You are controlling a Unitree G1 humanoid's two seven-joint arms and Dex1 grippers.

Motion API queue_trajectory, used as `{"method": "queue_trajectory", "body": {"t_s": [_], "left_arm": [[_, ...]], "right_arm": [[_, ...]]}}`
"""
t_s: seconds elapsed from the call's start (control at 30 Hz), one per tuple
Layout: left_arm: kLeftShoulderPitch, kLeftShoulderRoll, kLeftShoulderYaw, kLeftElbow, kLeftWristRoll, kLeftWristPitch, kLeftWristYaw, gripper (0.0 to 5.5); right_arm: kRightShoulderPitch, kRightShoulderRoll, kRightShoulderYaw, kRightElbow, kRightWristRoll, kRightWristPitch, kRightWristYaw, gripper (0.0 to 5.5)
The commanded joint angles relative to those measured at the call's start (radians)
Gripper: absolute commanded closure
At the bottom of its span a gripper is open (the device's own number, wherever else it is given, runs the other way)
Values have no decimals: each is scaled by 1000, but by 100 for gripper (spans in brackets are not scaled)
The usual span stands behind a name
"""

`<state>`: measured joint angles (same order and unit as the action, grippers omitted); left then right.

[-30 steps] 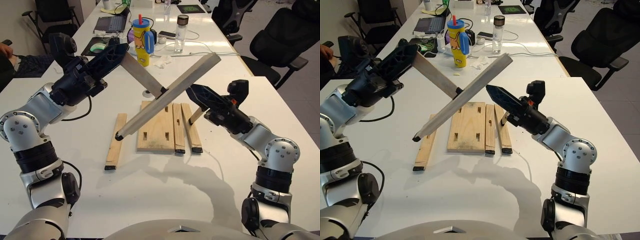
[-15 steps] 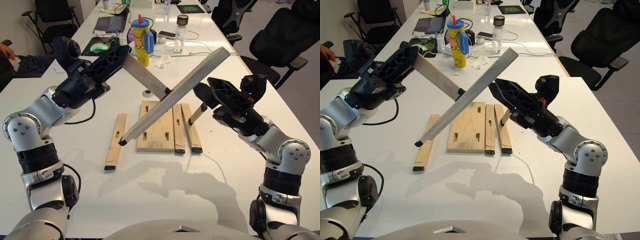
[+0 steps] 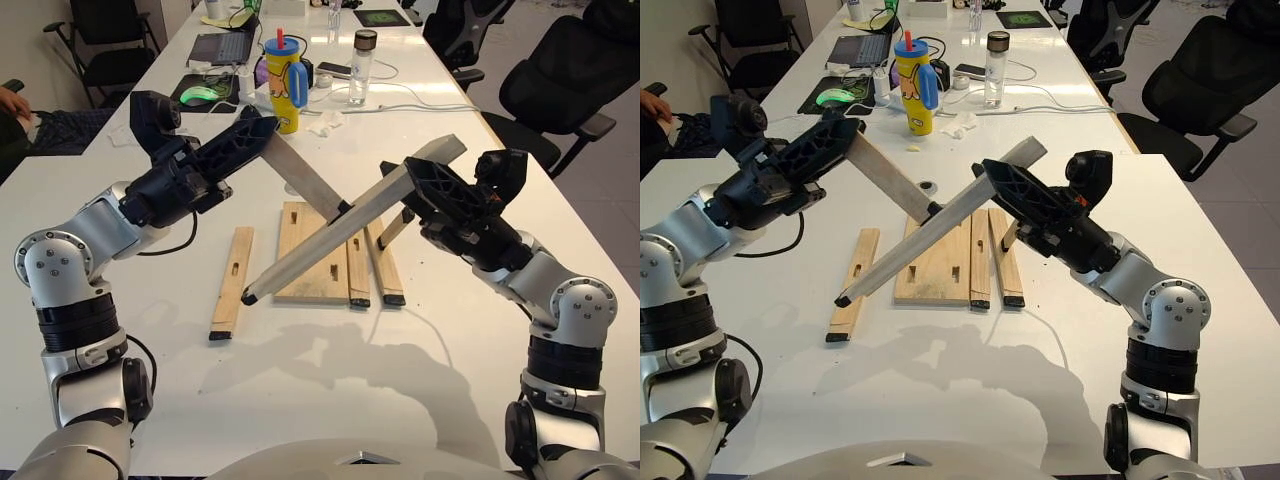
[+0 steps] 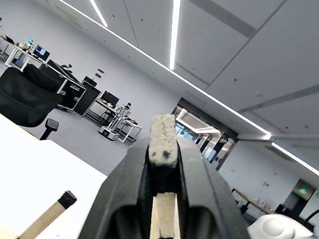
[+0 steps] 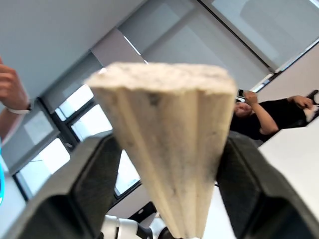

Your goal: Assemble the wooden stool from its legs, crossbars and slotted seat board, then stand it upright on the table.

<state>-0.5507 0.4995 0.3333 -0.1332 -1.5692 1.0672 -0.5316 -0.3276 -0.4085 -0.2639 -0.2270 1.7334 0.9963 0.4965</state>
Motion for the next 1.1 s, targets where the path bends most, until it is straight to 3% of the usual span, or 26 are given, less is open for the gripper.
{"method": "queue_trajectory", "body": {"t_s": [0.03, 0.37, 0.53, 0.63, 0.7, 0.87, 1.0, 1.1], "left_arm": [[5, 19, 0, -14, 43, -32, -20, 471], [-29, -11, 41, 53, 66, -126, 66, 330], [-55, 84, 152, 180, 198, -255, 73, 255], [1, 118, 150, 178, 287, -281, 24, 251], [78, 135, 63, 107, 414, -313, -26, 251], [273, 167, -287, -62, 786, -447, -167, 251], [320, 135, -503, -120, 1001, -529, -202, 251], [327, 125, -596, -107, 1124, -578, -213, 251]], "right_arm": [[3, -6, 18, 7, -56, -20, 13, 329], [33, -24, 52, -11, -171, -23, 89, 345], [47, -96, 26, -9, -333, -75, 225, 345], [46, -175, 28, 3, -461, -119, 337, 345], [31, -221, 32, 23, -560, -175, 391, 345], [-61, -291, 76, 114, -709, -246, 538, 345], [-109, -256, 166, 172, -878, -405, 637, 345], [-135, -225, 228, 223, -997, -528, 685, 345]]}}
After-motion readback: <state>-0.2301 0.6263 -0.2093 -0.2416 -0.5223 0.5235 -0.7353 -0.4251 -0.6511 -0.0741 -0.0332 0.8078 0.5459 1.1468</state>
